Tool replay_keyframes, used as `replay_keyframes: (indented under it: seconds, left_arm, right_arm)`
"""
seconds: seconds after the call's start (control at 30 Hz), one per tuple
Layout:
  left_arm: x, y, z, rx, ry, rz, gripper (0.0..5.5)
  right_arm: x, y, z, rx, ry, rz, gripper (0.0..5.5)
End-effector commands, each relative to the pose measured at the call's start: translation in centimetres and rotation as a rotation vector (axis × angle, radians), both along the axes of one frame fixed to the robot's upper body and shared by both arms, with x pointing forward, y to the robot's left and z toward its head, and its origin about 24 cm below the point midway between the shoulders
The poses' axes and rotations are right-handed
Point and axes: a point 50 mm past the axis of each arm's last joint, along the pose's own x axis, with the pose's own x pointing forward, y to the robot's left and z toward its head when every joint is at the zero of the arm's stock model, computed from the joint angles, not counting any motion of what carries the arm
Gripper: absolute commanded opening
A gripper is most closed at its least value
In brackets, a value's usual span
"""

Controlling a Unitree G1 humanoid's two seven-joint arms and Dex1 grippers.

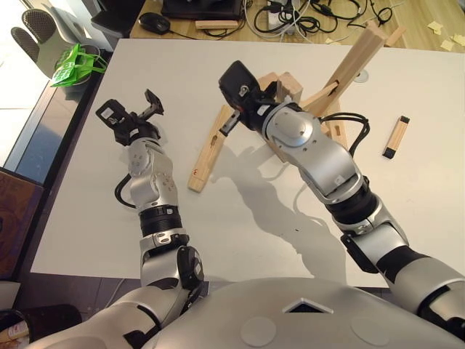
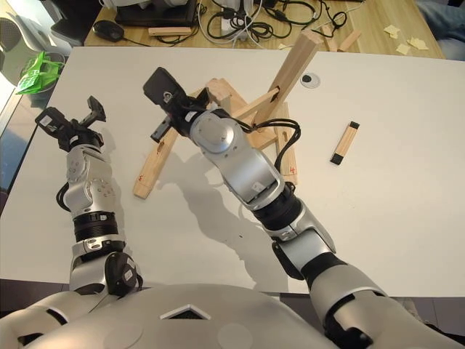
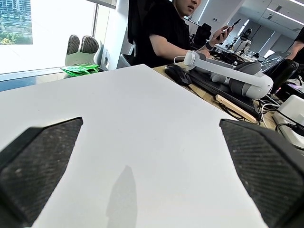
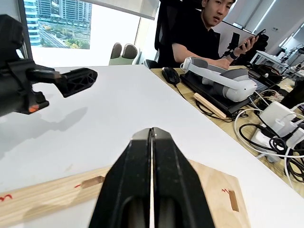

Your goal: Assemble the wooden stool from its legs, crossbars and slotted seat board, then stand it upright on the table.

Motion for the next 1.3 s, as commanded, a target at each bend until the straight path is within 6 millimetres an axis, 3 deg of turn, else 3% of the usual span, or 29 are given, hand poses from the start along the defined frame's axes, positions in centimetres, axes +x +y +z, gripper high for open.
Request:
replay_keyframes:
  seconds: [0.03,0.3,0.47,0.7,0.87,1.0,1.3]
  left_arm:
    - [0.4,0.1,0.1,-0.003,0.006,-0.014,5.4]
    - [0.3,0.5,-0.2,-0.013,0.021,-0.016,5.4]
    - [0.3,0.6,-0.4,-0.015,0.03,-0.019,5.4]
    - [0.3,0.7,-0.5,-0.01,0.042,-0.028,5.4]
    - [0.5,0.4,-0.5,-0.004,0.049,-0.04,5.4]
    - [0.6,0.1,-0.5,-0.006,0.049,-0.045,5.4]
    - [0.6,0.1,-0.4,0.003,0.055,-0.046,5.4]
  right_arm:
    - [0.4,-3.6,-0.3,-0.057,-0.023,-0.132,0.03]
    - [0.7,-9.6,-0.8,-0.138,-0.11,-0.348,0.03]
    - [1.9,-15.7,-0.9,-0.213,-0.188,-0.606,0.03]
    - [4.8,-19.4,-0.3,-0.182,-0.194,-0.756,0.03]
    - [7.8,-18.5,-1.2,0.091,0.155,-0.73,0.03]
    - [7.9,-16.9,-2.9,0.148,0.342,-0.586,0.03]
    - [7.0,-14.2,-4.2,0.186,0.405,-0.389,0.03]
